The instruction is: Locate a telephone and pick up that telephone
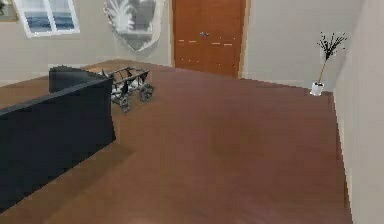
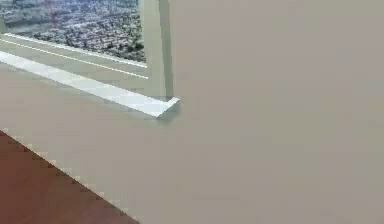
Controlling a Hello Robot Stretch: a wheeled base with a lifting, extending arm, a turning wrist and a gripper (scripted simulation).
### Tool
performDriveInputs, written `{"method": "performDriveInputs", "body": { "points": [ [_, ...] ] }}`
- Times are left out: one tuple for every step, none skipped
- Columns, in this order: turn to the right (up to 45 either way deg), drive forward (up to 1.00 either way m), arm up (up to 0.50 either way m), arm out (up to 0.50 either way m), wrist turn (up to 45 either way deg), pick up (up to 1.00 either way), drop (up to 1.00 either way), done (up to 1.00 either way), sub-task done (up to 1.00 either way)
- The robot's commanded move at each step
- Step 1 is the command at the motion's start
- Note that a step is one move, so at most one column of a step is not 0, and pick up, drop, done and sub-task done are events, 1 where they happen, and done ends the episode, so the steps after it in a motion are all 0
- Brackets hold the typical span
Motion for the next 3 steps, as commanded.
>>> {"method": "performDriveInputs", "body": {
  "points": [
    [-15.0,0.0,0.0,0.0,0.0,0.0,0.0,0.0,0.0],
    [0.0,0.2,0.0,0.0,0.0,0.0,0.0,0.0,0.0],
    [-45.0,0.0,0.0,0.0,0.0,0.0,0.0,0.0,0.0]
  ]
}}
